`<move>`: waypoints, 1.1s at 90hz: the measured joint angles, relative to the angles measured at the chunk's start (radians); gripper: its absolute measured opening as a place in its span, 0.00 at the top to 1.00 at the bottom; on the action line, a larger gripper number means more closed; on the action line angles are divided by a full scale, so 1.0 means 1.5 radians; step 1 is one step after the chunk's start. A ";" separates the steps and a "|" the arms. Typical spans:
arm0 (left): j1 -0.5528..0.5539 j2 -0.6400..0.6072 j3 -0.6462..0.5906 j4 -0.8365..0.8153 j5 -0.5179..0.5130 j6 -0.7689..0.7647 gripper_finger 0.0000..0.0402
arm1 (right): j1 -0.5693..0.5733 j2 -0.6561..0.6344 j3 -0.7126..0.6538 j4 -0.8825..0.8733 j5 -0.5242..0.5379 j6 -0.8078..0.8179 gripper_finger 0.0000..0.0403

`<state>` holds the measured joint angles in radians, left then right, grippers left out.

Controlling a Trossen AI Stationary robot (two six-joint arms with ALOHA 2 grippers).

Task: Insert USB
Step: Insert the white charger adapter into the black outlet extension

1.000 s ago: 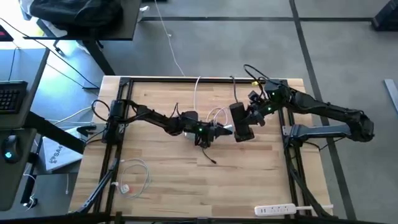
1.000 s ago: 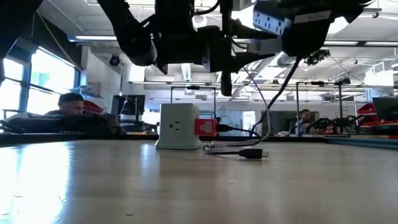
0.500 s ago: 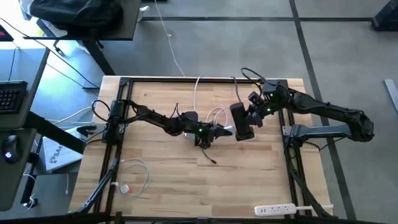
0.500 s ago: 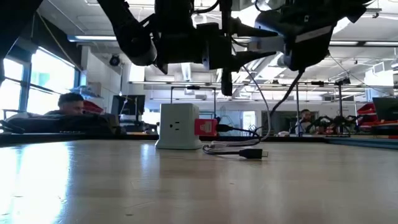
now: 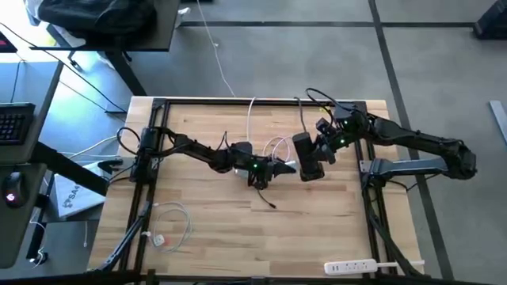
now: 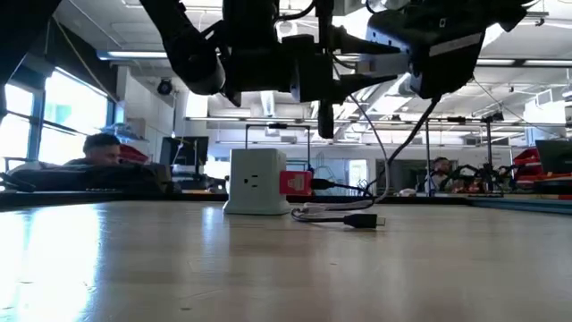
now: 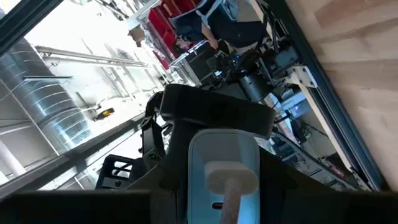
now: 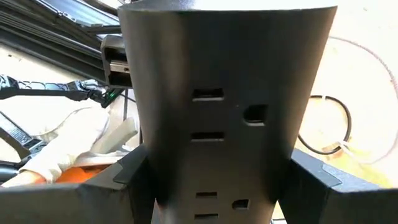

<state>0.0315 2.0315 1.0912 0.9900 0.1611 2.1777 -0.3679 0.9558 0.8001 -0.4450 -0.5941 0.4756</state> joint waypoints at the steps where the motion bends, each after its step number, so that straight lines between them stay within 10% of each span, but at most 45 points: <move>1: 0.000 0.000 0.000 0.000 -0.002 0.000 0.77 | 0.000 0.000 0.000 0.000 0.000 0.000 0.44; 99: 0.013 0.001 -0.002 0.067 -0.013 0.025 0.77 | 0.001 -0.002 0.001 0.048 0.039 0.036 0.44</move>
<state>0.0517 2.0331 1.0889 1.0908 0.1417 2.2147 -0.3672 0.9527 0.8009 -0.3728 -0.5357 0.5293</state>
